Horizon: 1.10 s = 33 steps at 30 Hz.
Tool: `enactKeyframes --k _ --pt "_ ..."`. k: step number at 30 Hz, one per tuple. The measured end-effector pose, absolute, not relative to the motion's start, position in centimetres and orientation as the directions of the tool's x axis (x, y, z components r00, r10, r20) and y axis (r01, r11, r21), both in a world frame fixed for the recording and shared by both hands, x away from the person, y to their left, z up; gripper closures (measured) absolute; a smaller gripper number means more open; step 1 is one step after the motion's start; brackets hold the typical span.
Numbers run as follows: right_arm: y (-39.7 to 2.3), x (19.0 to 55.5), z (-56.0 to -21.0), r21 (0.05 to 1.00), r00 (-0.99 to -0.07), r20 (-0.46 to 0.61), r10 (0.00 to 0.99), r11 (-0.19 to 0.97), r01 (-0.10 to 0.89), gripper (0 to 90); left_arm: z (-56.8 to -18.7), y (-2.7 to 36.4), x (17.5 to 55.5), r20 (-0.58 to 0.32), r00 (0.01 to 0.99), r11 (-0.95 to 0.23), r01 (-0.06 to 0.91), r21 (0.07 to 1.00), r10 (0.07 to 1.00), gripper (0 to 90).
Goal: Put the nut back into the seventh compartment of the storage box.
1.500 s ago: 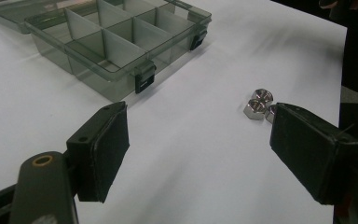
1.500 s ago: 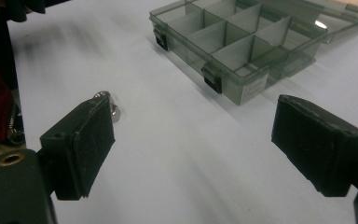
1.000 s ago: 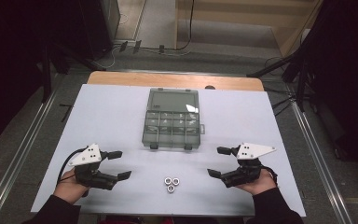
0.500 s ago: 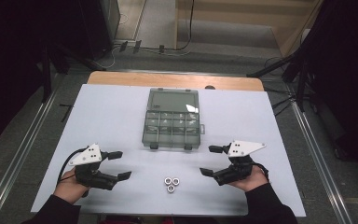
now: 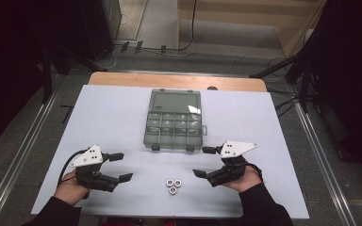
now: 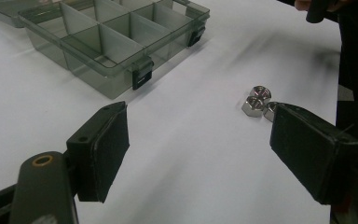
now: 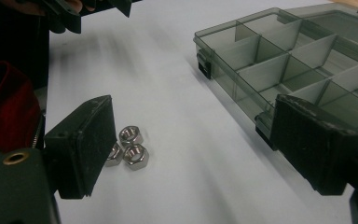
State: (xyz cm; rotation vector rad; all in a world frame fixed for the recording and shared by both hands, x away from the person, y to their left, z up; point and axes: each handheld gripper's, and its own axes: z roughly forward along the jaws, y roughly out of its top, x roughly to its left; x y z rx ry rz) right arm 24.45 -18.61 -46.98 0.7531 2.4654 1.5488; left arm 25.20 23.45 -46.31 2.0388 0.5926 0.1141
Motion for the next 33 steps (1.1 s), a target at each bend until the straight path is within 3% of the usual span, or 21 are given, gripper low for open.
enactKeyframes --k 33 --pt "-13.9 25.4 -47.4 0.871 -0.887 0.141 0.441 0.37 0.322 15.7 -46.4 23.4 25.2 -0.164 0.879 -0.403 0.362 0.841 0.447 19.8"
